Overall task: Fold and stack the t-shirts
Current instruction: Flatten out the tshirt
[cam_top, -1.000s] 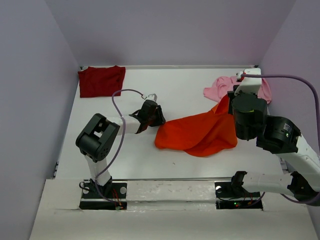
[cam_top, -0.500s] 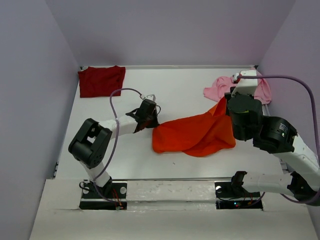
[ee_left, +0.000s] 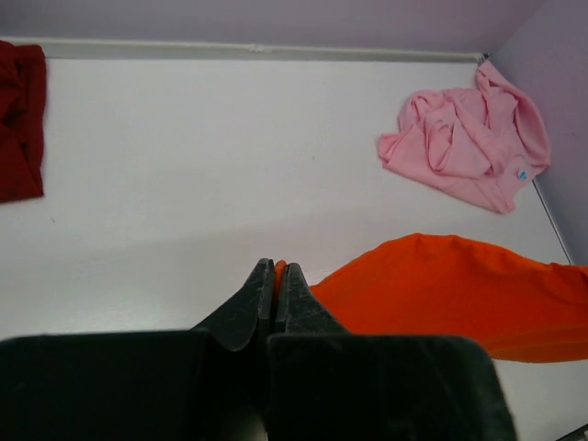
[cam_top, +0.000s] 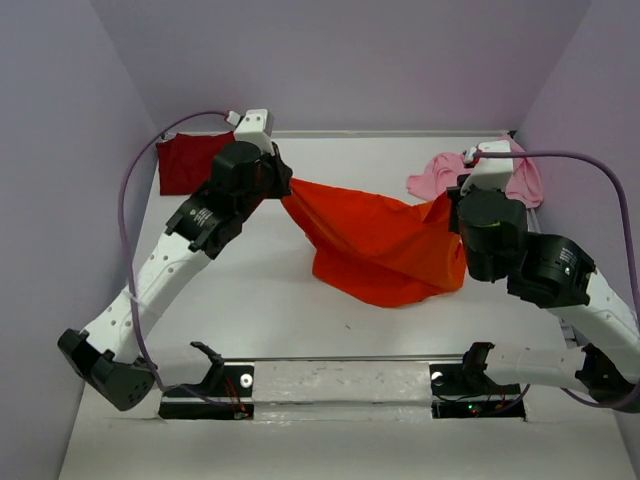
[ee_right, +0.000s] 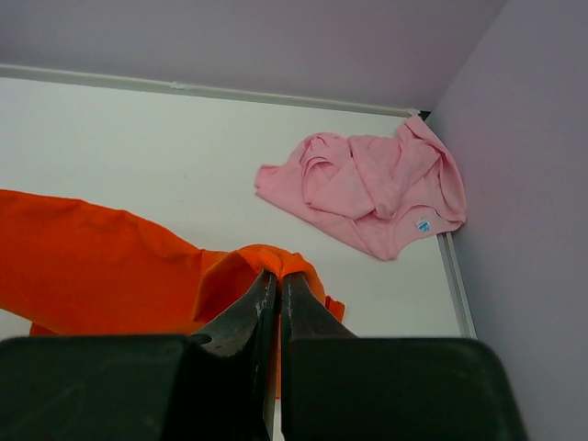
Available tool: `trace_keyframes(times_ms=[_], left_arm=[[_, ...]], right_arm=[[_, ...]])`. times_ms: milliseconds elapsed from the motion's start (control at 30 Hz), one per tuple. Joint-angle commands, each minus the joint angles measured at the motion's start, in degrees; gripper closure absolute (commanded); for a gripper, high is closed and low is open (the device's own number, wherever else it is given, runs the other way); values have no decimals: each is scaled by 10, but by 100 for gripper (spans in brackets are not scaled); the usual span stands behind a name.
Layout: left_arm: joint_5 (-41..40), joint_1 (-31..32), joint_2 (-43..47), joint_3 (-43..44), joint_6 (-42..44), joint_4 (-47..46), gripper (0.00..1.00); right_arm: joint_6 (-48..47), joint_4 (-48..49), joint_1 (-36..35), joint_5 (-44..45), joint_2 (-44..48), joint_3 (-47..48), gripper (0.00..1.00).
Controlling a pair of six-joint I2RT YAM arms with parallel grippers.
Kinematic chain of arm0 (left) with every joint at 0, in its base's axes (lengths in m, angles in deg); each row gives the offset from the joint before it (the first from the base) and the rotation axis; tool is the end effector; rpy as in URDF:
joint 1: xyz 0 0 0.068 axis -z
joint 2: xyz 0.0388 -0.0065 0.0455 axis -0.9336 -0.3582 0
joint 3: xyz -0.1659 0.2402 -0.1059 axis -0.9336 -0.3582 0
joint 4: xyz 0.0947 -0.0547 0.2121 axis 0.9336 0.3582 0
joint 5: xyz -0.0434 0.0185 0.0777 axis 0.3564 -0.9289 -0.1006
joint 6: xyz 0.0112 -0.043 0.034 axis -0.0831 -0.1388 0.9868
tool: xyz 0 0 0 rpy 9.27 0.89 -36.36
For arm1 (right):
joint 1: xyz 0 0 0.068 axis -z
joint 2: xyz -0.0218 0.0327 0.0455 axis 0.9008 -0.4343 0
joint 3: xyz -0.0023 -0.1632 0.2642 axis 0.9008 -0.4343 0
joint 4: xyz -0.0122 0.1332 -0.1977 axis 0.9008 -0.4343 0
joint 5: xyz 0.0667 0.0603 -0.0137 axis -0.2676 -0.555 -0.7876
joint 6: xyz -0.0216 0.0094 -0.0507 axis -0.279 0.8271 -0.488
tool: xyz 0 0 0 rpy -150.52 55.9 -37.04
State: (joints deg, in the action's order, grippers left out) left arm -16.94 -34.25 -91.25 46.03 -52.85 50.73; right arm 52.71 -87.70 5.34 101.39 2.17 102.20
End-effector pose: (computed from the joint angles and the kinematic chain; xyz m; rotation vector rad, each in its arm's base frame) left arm 0.2012 -0.1318 0.4657 0.1104 1.8010 -0.5380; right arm 0.0864 0.0763 0.4989 -0.0630 1.7364 -0.2184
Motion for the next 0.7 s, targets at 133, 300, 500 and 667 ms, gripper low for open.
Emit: trace_keyframes(times_ms=[133,300,500,667], left_arm=[[-92,-3,114,116,101,114,100],[-151,14,163,186,104,133,100],[-136,13,182,206,77,125,100],[-116,13,180,241,64,147,100]], right_arm=[[-114,73,2,-11,-30,176,100],[-181,95,2,8,-48,289,100],[-229,100,2,43,-48,352,100],[-241,107,2,54,-26,364,100]])
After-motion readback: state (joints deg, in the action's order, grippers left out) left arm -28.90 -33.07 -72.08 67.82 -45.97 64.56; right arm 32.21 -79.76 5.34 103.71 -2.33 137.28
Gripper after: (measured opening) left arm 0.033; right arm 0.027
